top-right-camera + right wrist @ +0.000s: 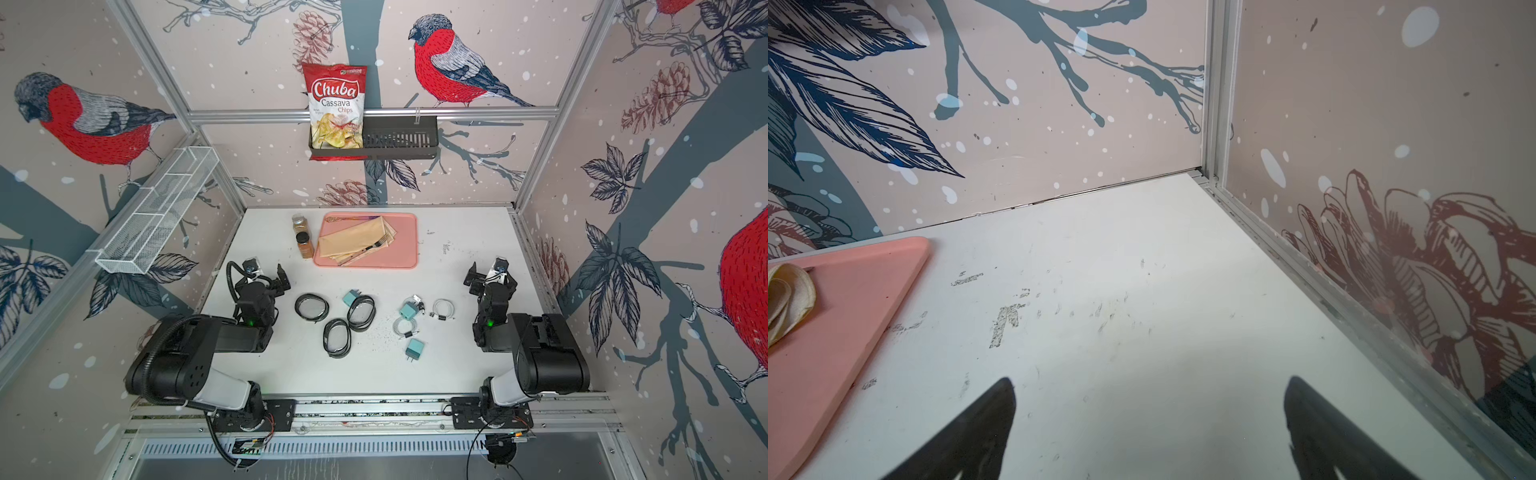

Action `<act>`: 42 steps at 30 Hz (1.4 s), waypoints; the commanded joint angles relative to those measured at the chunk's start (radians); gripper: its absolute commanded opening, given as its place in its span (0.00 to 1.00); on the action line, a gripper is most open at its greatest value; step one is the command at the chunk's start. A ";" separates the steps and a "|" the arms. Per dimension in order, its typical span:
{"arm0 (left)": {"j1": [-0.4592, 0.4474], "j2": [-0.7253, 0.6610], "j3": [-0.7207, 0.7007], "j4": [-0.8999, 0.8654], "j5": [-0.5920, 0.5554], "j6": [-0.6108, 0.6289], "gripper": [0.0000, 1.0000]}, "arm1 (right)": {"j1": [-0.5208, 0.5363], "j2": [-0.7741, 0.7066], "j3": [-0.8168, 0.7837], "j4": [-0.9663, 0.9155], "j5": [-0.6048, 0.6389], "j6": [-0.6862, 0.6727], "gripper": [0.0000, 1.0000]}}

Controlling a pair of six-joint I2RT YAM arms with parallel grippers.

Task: Pack away charging kits
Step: Open the storage bag at the center of the board.

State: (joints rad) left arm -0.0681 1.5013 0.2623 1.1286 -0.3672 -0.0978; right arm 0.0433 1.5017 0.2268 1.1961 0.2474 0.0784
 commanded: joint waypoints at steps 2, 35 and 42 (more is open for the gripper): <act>-0.006 0.003 0.004 0.021 -0.008 0.015 0.98 | 0.000 -0.001 0.002 0.015 0.002 0.006 1.00; -0.022 -0.256 0.320 -0.705 -0.097 -0.120 0.98 | 0.067 -0.158 0.474 -0.897 0.060 0.239 0.99; -0.022 -0.448 0.458 -1.113 -0.223 -0.428 0.98 | 0.118 -0.236 0.449 -1.065 -0.065 0.519 1.00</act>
State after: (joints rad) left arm -0.0898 1.1000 0.6514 0.2886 -0.4866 -0.3260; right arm 0.1230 1.3197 0.7441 0.2516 0.2817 0.4454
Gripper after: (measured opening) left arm 0.982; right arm 0.995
